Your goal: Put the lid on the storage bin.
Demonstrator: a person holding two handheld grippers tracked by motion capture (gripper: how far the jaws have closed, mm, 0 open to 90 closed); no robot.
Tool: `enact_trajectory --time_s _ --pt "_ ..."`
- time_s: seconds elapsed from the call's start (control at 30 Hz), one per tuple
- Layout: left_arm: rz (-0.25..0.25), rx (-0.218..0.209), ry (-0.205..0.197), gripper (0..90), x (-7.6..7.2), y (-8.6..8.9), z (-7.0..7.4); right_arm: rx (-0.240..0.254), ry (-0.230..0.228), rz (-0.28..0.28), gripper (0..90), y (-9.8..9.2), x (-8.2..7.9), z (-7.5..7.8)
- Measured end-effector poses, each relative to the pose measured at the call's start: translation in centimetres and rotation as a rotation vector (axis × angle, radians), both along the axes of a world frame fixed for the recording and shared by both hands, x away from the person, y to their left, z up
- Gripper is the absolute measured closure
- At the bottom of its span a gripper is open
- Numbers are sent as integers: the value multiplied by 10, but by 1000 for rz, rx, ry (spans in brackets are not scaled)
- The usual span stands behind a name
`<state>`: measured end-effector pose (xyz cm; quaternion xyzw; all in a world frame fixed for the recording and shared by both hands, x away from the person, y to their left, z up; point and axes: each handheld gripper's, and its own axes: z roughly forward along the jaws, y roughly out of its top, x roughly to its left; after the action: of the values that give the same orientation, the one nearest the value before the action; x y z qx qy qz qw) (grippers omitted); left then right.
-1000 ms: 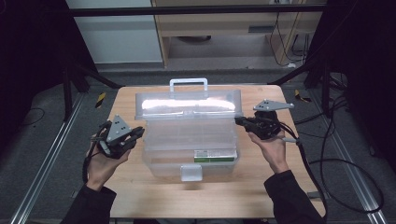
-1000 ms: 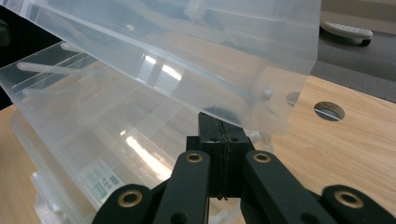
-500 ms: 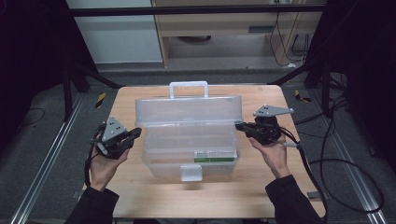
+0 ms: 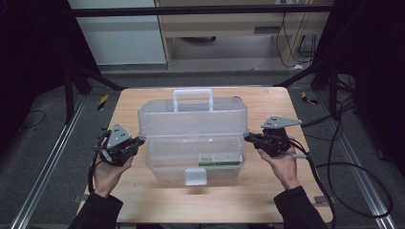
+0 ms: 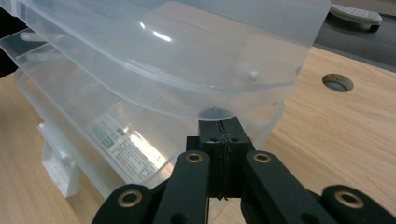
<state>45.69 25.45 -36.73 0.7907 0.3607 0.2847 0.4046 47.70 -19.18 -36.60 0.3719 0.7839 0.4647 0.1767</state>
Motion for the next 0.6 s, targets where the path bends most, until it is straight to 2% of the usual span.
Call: enact_trajectory --time_s 0.6 --pt "-6 36 42 884 -5 2 -15 -22 22 5 900 -5 -8 -18"
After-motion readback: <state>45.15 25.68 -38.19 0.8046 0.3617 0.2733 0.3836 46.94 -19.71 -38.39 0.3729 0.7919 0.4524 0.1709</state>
